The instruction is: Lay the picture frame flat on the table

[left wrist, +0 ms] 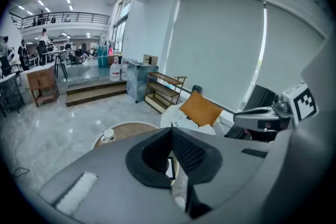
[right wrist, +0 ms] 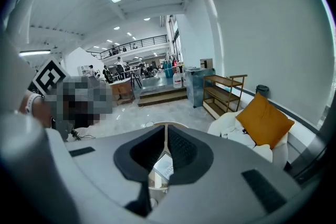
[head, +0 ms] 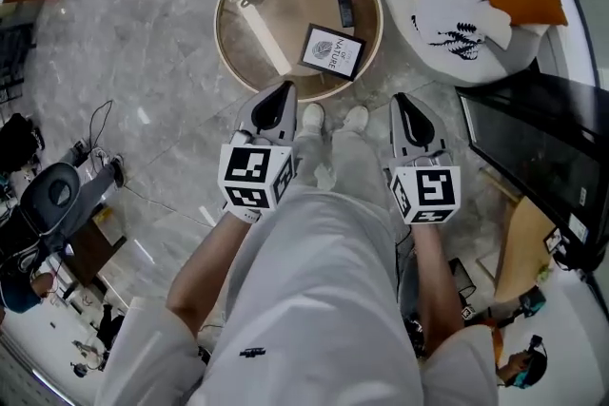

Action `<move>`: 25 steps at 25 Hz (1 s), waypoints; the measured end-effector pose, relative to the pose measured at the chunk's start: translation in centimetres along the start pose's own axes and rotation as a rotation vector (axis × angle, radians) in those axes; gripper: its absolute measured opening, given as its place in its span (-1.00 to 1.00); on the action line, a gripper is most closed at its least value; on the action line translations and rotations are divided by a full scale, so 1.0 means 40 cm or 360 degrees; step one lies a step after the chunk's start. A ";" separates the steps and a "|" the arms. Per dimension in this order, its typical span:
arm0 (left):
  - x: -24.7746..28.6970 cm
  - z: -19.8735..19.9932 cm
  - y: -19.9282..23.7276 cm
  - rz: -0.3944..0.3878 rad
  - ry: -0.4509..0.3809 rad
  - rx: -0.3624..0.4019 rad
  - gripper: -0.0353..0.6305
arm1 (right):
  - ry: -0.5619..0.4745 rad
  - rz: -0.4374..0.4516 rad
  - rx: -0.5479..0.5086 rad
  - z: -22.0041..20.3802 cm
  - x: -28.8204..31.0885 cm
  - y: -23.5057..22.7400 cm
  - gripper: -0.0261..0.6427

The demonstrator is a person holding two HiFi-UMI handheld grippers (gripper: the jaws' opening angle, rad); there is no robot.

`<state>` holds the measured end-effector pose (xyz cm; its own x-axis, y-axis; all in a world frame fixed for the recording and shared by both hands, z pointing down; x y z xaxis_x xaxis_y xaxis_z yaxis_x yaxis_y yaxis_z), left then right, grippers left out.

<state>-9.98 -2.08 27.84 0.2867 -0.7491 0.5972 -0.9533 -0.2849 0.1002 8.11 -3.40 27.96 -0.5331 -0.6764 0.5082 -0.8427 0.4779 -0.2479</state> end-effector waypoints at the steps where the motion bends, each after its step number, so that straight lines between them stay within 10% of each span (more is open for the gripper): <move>1: -0.017 0.017 -0.009 -0.0003 -0.0020 0.0009 -0.88 | -0.0012 0.0000 -0.0005 0.013 -0.015 0.004 -0.90; 25: -0.153 0.206 -0.155 -0.0146 -0.0239 0.0245 -0.88 | -0.0266 -0.0136 0.0011 0.169 -0.232 0.009 -0.90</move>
<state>-5.04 -0.65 17.01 0.3935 -0.7932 0.4648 -0.9001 -0.4353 0.0191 12.24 -0.76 17.58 -0.4643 -0.7984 0.3835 -0.8856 0.4114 -0.2158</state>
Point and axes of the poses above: the fingertips, and each gripper's own axes: x forward along the fingers, y to its left, z out of its top, the point moved 1 cm from there along -x, backward along the fingers, and after that the axes turned 7 degrees about x, right-handed, at the moved point
